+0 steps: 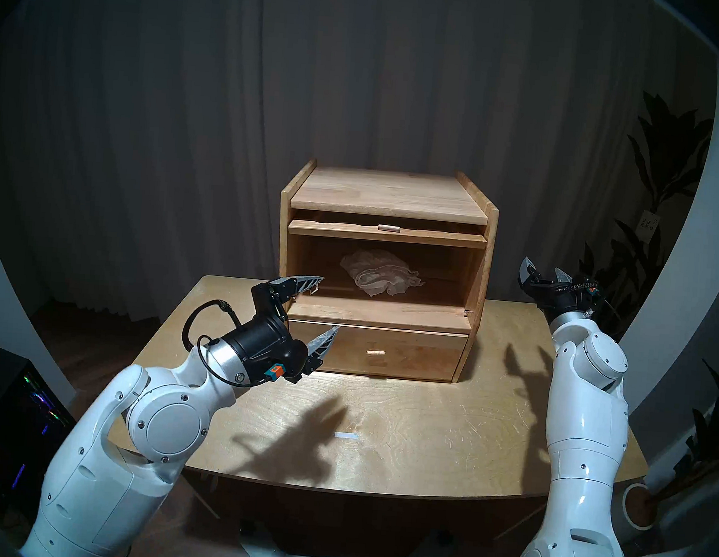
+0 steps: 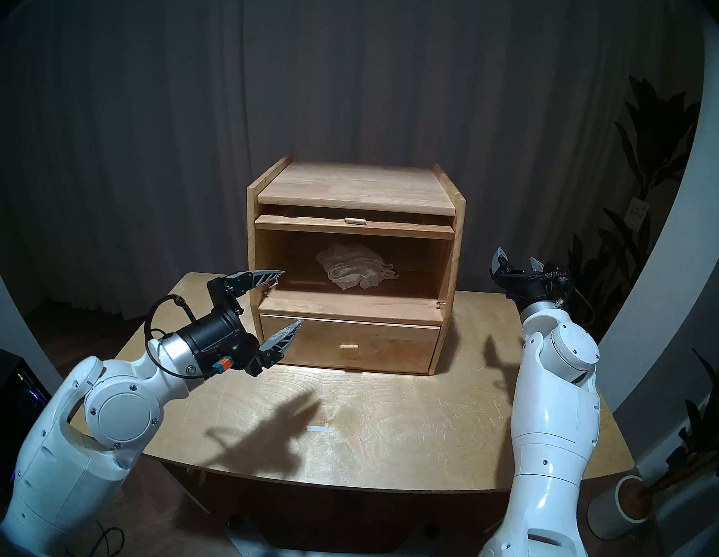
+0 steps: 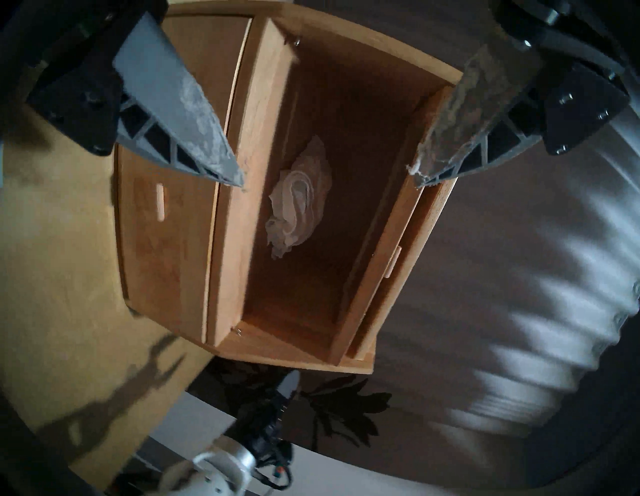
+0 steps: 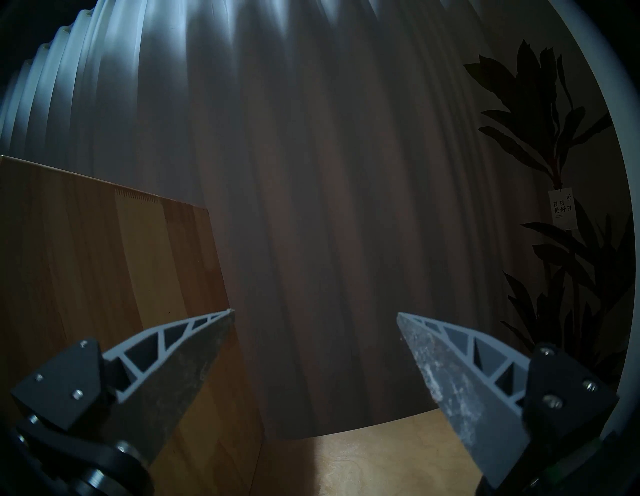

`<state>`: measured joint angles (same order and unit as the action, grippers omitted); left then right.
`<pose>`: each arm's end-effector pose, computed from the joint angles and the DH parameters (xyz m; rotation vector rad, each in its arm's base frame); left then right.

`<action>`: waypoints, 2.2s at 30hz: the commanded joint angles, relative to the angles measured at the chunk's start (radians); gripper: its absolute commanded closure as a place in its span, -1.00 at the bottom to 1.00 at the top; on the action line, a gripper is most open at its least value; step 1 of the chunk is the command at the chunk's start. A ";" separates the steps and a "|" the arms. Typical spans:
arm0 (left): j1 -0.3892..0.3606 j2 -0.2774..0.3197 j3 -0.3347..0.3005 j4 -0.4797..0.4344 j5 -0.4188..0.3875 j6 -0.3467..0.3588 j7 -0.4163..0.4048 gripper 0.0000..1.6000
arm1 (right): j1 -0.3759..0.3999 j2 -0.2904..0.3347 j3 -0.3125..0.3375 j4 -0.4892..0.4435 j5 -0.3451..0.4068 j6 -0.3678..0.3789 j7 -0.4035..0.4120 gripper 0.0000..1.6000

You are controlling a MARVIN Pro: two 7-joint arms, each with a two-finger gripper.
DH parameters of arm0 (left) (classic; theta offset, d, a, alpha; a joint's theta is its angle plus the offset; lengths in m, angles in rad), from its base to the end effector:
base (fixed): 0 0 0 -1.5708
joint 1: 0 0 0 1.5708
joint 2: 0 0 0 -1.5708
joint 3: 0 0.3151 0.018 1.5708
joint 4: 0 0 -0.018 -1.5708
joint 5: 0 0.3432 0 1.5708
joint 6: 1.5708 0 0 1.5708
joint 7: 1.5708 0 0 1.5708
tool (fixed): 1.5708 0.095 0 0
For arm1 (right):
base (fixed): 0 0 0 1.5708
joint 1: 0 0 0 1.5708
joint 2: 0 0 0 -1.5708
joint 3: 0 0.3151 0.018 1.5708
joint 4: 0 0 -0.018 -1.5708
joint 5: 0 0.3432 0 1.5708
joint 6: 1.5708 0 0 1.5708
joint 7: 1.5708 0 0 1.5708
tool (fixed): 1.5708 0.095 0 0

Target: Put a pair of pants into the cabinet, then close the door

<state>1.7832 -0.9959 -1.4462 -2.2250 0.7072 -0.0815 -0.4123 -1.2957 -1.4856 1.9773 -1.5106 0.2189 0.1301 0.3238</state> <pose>0.3424 -0.0226 -0.1901 -1.1586 1.6832 -1.7740 0.5036 -0.1783 -0.2216 -1.9408 0.2667 -2.3243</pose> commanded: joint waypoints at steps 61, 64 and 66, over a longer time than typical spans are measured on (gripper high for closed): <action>-0.433 -0.310 0.556 0.052 1.150 0.881 -0.408 -1.00 | 0.043 -0.001 0.004 0.086 0.013 -0.274 0.069 -1.00; -0.398 -0.348 0.590 0.082 1.209 0.943 -0.361 -1.00 | 0.044 0.000 0.004 0.087 0.013 -0.273 0.070 -1.00; -0.406 -0.315 0.624 0.127 1.260 0.967 -0.337 -1.00 | 0.044 0.000 0.004 0.089 0.013 -0.278 0.071 -1.00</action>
<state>1.3354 -1.3002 -0.8999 -2.1309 1.8235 0.7922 -0.8468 -1.2690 -1.4856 1.9841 -1.4073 0.2321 -0.1276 0.3946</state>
